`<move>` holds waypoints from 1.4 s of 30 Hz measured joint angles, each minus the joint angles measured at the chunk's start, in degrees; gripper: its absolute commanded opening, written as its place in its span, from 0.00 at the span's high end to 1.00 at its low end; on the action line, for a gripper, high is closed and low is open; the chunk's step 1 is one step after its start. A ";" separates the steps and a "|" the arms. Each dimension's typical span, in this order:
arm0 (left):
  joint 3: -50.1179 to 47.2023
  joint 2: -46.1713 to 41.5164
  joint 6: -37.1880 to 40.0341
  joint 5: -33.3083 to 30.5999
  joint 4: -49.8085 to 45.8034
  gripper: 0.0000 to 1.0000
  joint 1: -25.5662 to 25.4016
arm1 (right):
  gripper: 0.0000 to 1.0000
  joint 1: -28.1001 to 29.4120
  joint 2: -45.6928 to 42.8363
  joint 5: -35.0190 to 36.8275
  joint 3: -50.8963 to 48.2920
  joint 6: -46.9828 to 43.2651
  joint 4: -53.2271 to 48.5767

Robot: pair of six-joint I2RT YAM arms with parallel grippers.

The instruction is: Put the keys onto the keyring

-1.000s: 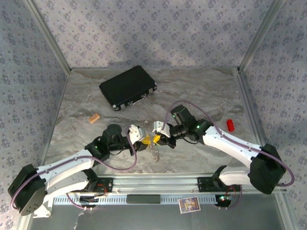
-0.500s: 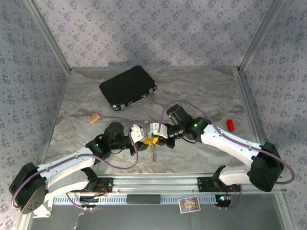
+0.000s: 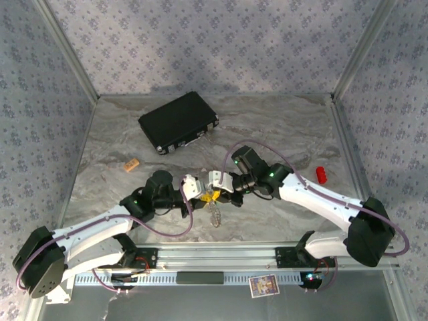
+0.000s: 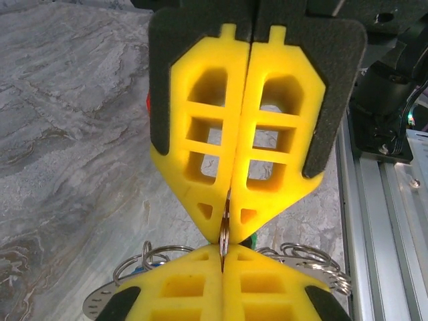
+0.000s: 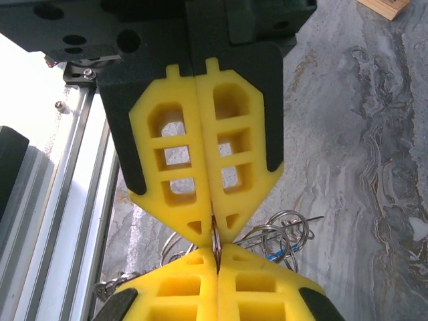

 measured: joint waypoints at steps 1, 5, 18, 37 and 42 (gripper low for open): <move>-0.02 0.00 -0.02 0.04 0.35 1.00 -0.02 | 0.78 -0.59 -0.35 -0.83 -0.90 0.74 1.29; -1.55 0.00 -0.85 0.26 3.72 1.00 -0.02 | 0.74 -2.86 -2.08 -3.63 -4.20 2.67 6.05; -3.02 0.44 -2.75 0.44 8.35 1.00 -0.02 | 0.77 -3.45 -4.90 -4.37 -7.26 5.35 8.41; -3.02 0.44 -2.73 0.42 8.35 1.00 -0.02 | 0.92 -3.39 -5.53 -1.62 -7.34 4.72 6.43; -3.02 0.44 -2.71 0.42 8.24 1.00 -0.02 | 1.00 -3.28 -5.55 -1.62 -7.34 4.22 5.90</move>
